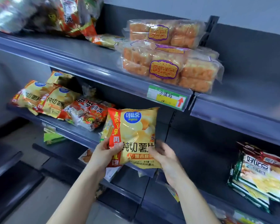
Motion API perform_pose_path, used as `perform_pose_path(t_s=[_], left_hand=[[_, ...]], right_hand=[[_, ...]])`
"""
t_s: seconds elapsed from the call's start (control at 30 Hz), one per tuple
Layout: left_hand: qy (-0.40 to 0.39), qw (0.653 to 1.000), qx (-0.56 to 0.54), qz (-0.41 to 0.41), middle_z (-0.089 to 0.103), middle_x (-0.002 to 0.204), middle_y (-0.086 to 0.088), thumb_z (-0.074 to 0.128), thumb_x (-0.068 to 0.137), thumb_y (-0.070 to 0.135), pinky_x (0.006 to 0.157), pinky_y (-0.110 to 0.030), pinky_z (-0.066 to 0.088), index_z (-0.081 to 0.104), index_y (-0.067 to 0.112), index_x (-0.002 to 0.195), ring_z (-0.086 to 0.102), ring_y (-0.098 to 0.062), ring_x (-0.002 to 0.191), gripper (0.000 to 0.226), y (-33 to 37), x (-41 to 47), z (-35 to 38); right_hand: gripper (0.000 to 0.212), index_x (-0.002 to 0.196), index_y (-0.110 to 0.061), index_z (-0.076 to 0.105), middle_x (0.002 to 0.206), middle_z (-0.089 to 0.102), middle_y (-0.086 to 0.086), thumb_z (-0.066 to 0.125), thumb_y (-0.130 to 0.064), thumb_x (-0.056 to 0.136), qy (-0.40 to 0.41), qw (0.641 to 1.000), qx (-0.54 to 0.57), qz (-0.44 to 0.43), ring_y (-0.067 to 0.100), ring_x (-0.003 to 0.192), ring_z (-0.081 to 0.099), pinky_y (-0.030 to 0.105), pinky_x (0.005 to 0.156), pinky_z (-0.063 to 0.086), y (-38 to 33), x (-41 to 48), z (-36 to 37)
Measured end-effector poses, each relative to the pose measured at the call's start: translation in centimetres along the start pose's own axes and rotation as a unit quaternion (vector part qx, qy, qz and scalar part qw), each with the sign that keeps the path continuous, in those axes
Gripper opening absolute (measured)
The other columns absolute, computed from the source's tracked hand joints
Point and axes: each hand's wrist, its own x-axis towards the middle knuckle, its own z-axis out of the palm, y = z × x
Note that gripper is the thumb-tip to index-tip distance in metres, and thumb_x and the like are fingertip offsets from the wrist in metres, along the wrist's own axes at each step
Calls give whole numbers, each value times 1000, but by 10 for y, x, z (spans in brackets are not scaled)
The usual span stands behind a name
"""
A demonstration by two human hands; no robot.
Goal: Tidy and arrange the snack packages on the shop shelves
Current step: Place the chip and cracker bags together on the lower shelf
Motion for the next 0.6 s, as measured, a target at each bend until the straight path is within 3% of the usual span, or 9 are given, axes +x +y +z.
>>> perform_pose_path(t_s=[0.1,0.23,0.37,0.47,0.6], left_hand=[[16,1000,-5,24,74,100,-14,70,82,18,64,-39,59,61,10,115,72,-31,84,36,4,-22,-23],[53,997,5,52,74,105,-9,72,72,33,82,-49,56,62,15,117,71,-31,93,49,11,-39,-65],[105,990,29,88,73,103,-5,73,73,35,74,-37,58,64,19,112,72,-24,91,44,23,-33,-114],[123,985,76,92,73,101,-2,78,78,27,80,-31,56,65,20,111,71,-18,92,37,34,-14,-154],[160,977,119,80,75,93,-1,82,67,34,87,-44,56,68,26,102,71,-21,88,39,53,27,-210]], right_hand=[[46,118,-20,58,109,72,-3,76,-14,76,-43,999,-25,-17,11,99,68,26,80,57,3,-8,30],[32,102,-28,63,101,73,-7,75,-8,80,-34,997,-46,-49,14,96,69,37,85,57,10,0,78],[29,94,-33,63,100,71,-11,75,-10,81,-27,995,-64,-71,8,92,68,25,74,57,9,23,134],[26,99,-32,63,103,71,-8,76,-19,81,-11,995,-77,-61,12,94,67,35,81,57,8,52,178],[27,105,-30,58,97,68,-12,73,-22,84,-30,995,-78,-45,4,87,64,17,64,49,5,90,238]])
